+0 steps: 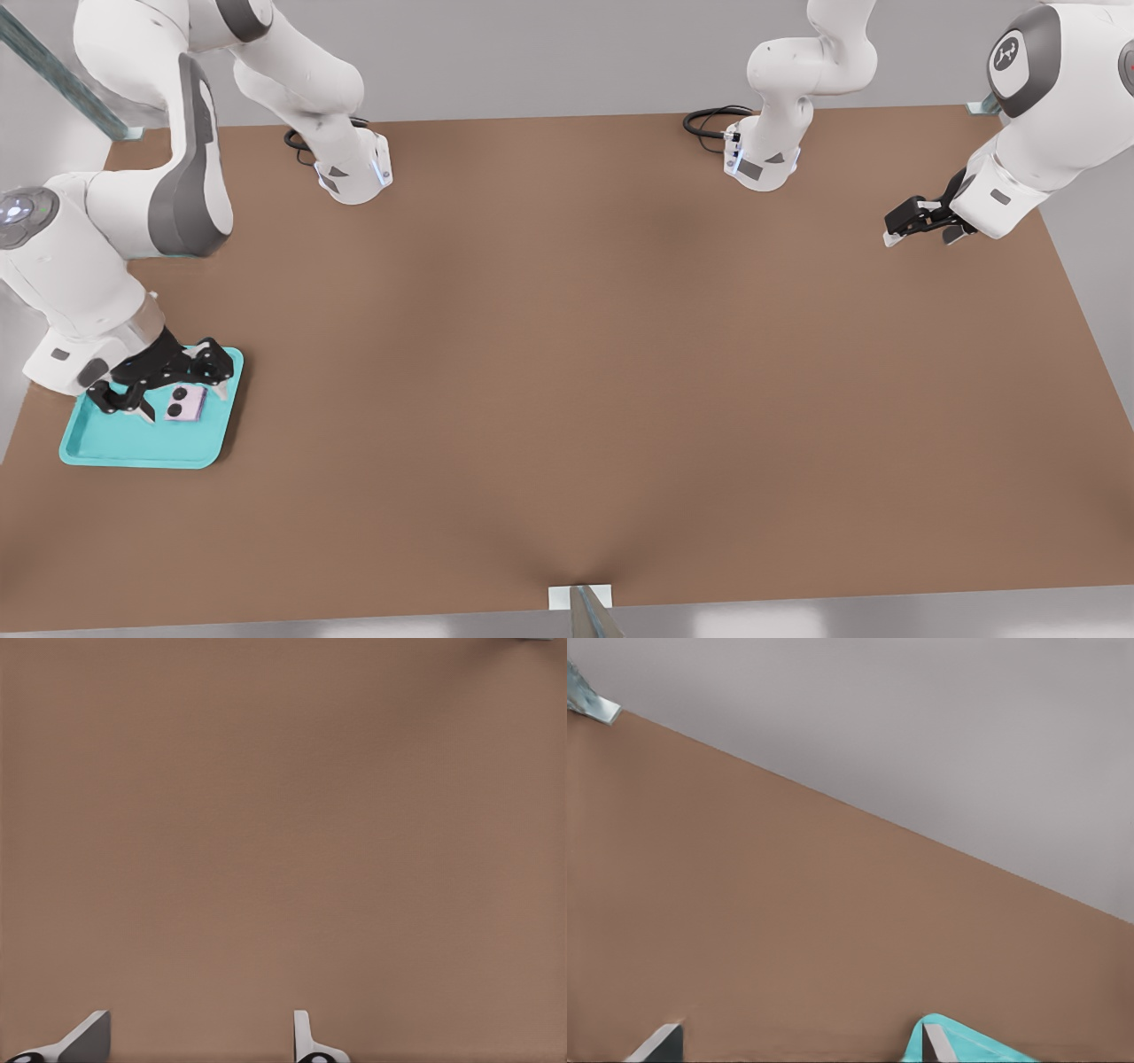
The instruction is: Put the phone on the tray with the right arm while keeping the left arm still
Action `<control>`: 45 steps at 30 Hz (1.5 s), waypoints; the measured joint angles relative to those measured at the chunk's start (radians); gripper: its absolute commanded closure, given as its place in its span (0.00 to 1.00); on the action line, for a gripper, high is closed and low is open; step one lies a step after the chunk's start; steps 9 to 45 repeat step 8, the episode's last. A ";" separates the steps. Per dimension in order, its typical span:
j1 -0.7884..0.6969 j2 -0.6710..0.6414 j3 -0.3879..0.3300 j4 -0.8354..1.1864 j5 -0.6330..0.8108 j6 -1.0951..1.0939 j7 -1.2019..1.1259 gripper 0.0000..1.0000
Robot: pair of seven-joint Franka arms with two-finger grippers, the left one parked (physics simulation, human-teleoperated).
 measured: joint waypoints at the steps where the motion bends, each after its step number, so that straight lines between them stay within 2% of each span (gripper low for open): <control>1: 0.043 -0.041 -0.033 -0.011 0.002 -0.055 0.016 0.00; 2: 0.079 -0.056 -0.062 -0.013 0.005 -0.103 0.032 0.00; 4: 0.180 -0.032 -0.180 0.034 0.031 -0.192 0.059 0.00; 6: 0.205 -0.024 -0.231 0.047 0.051 -0.257 0.083 0.00; 8: 0.215 -0.033 -0.251 0.040 0.063 -0.303 0.106 0.00; 45: 0.215 -0.033 -0.251 0.040 0.063 -0.303 0.106 0.00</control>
